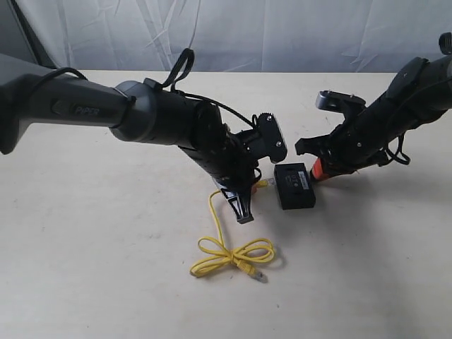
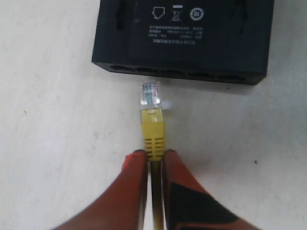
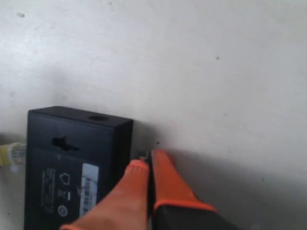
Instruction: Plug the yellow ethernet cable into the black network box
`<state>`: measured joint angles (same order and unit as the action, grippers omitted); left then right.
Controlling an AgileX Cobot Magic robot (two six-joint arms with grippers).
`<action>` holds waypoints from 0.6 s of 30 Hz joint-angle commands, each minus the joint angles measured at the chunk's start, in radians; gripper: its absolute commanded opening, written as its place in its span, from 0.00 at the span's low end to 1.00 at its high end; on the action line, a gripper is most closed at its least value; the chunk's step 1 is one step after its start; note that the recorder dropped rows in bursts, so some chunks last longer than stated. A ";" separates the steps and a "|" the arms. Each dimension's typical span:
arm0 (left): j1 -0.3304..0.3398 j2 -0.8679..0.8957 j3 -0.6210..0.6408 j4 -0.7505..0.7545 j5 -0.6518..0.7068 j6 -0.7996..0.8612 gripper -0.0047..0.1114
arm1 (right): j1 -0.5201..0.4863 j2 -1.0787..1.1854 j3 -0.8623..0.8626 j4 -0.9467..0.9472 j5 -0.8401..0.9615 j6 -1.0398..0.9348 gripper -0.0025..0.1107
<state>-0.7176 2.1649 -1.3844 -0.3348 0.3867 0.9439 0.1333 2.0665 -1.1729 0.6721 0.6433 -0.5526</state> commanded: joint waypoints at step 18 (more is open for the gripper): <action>0.000 -0.002 -0.002 0.014 -0.004 -0.003 0.04 | -0.002 0.008 0.002 0.104 0.027 -0.114 0.02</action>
<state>-0.7176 2.1649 -1.3844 -0.3237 0.3867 0.9439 0.1333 2.0712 -1.1729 0.7512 0.6607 -0.6412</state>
